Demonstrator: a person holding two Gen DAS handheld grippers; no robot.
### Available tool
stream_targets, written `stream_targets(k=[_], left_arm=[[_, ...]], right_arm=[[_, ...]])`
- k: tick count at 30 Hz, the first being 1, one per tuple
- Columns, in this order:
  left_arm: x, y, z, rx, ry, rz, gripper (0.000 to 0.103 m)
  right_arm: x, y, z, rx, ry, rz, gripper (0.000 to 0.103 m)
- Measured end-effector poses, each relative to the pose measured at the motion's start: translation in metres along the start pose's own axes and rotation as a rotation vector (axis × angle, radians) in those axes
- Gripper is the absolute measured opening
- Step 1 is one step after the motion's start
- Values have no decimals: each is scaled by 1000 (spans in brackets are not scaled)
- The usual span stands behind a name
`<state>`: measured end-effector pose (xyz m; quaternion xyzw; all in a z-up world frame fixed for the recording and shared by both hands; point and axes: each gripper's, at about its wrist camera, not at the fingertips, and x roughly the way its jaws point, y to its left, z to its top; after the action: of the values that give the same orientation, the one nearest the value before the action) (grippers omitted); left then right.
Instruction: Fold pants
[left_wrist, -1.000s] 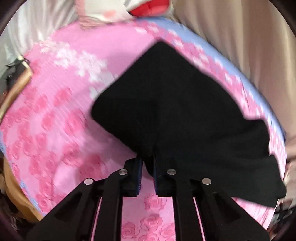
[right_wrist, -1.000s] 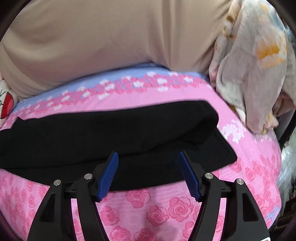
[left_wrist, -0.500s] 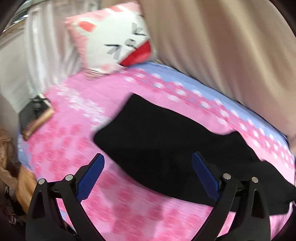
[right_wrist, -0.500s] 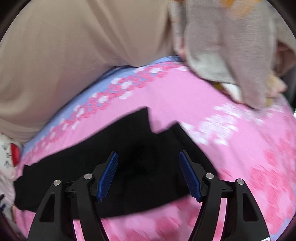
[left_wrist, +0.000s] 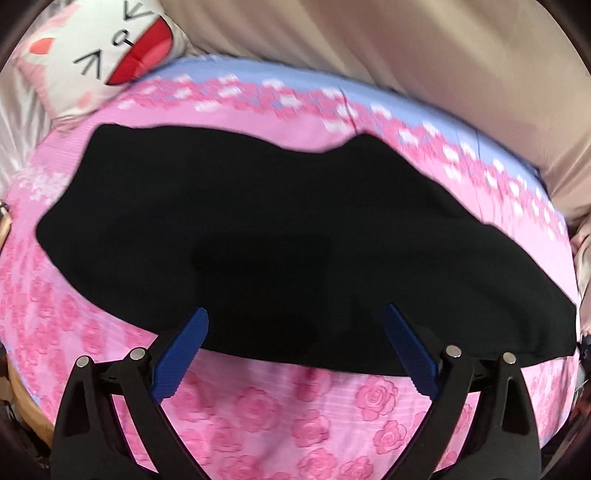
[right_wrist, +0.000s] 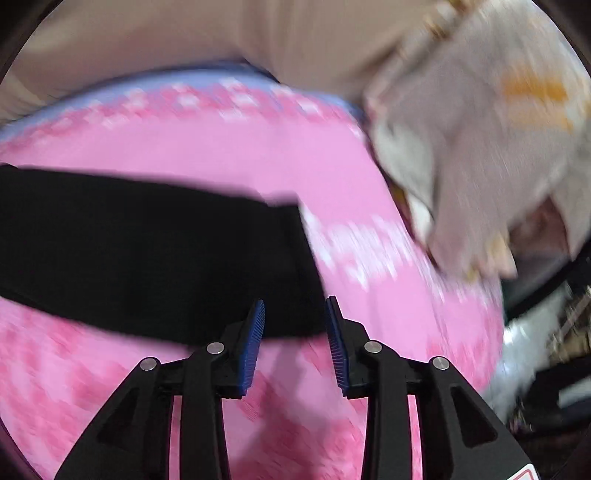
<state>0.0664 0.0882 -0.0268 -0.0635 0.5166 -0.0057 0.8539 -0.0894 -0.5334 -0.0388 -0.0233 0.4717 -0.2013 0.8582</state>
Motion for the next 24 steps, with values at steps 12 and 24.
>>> stream_targets(k=[12,24], left_arm=[[-4,-6,-7,-4,-2,2,95],[13,40,14,-80,-11,126,95]], right_arm=[[58,18,63,118,5,204,51],[43,2,61,64,14,-38,22]])
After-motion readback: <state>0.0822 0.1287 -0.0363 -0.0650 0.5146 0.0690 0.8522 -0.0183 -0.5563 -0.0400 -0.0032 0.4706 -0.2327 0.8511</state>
